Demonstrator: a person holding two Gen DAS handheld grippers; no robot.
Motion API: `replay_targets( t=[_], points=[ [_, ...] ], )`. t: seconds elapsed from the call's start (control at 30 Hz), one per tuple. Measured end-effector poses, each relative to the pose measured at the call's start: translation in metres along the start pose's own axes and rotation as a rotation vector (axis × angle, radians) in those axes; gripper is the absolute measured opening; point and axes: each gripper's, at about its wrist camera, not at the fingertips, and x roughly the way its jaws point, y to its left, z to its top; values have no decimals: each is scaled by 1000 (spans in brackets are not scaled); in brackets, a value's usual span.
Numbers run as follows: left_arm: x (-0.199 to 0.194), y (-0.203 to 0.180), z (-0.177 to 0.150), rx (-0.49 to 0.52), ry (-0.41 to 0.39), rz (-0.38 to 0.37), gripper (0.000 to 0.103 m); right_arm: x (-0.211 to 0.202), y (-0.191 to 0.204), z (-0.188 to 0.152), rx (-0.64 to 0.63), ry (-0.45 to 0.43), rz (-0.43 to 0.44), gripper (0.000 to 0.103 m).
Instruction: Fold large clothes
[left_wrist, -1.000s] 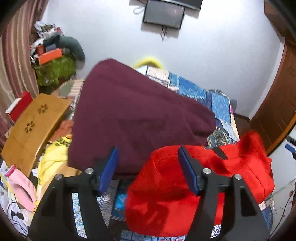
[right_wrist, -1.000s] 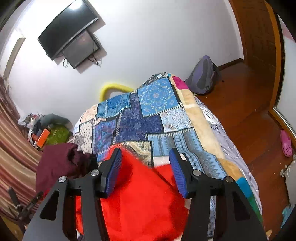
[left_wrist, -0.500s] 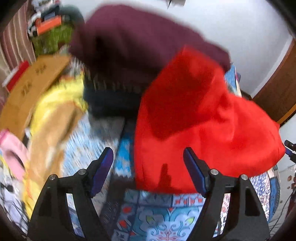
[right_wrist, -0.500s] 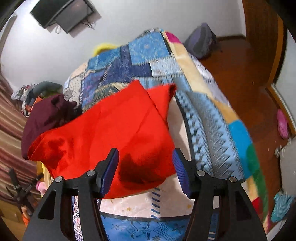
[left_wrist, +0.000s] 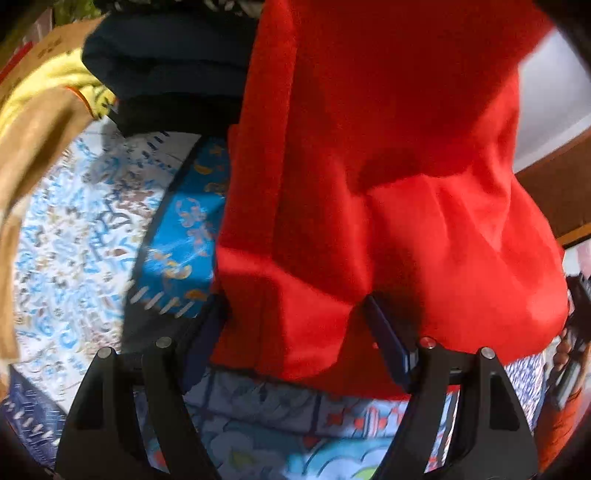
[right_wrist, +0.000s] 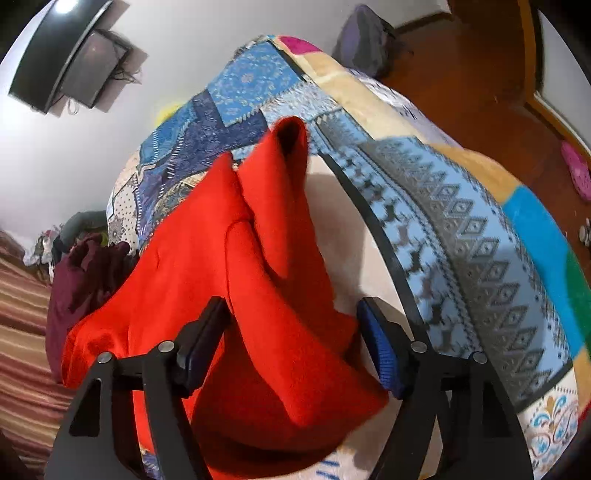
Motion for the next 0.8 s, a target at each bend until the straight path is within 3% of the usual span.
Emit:
replay_targets(
  t=[0.07, 0.13, 0.17, 0.2, 0.23, 0.47, 0.8],
  points=[
    [5, 1, 2, -27, 10, -20, 73, 0, 5, -2, -31, -4, -9, 66],
    [3, -5, 1, -7, -1, -42, 49, -2, 7, -5, -59, -9, -4, 52],
    [1, -10, 0, 14, -11, -37, 41, -4, 9, -7, -79, -4, 1, 36],
    [-2, -17, -2, 52, -24, -22, 22, -5, 9, -8, -96, 10, 28, 29],
    [-3, -24, -4, 84, -28, -11, 10, -6, 9, -10, -102, 19, 50, 26],
    [-24, -51, -25, 209, -52, 9, 6, -38, 5, -35, -131, 10, 95, 22],
    [-90, -36, -67, 226, -110, -6, 6, -86, -18, -65, -122, -31, 89, 21]
  ],
)
